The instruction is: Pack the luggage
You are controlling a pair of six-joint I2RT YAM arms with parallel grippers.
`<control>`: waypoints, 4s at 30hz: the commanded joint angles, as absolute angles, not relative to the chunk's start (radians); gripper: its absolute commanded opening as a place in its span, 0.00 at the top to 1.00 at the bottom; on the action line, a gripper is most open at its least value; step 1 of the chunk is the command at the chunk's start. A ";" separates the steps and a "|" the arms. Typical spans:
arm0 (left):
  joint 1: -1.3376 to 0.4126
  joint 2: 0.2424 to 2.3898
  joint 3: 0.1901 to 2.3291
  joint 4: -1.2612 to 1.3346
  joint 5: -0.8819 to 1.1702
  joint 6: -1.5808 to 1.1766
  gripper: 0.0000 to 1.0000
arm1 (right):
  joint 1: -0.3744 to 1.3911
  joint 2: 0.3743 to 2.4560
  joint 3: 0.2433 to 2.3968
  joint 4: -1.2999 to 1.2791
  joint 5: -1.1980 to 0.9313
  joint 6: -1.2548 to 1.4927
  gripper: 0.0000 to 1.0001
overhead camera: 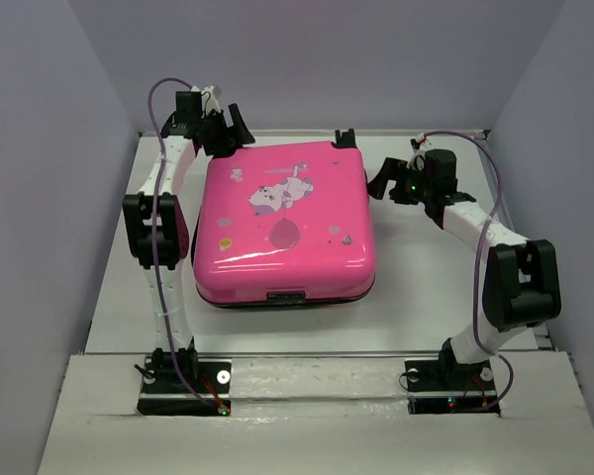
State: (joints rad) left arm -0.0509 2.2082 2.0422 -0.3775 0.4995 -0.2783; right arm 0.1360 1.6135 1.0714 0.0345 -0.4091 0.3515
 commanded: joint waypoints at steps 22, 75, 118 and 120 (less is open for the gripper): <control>-0.087 1.898 2.045 -0.101 0.560 -0.529 0.94 | 0.183 1.632 1.106 0.035 -0.531 0.370 0.01; 0.104 1.883 2.143 -0.240 0.198 -0.475 0.01 | 0.210 1.274 0.980 -0.074 -0.523 0.341 0.67; -0.512 0.712 1.266 -0.133 -0.359 -0.262 0.31 | 1.306 2.017 1.699 -0.224 0.323 0.049 0.91; -0.512 0.712 1.259 -0.135 -0.361 -0.255 0.31 | 1.260 2.065 1.770 -0.219 0.340 0.063 0.91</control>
State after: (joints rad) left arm -0.5152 0.6937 1.2804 -0.1642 -0.3454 -0.2871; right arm 1.3403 2.0220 1.6295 -0.2745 0.1669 0.1013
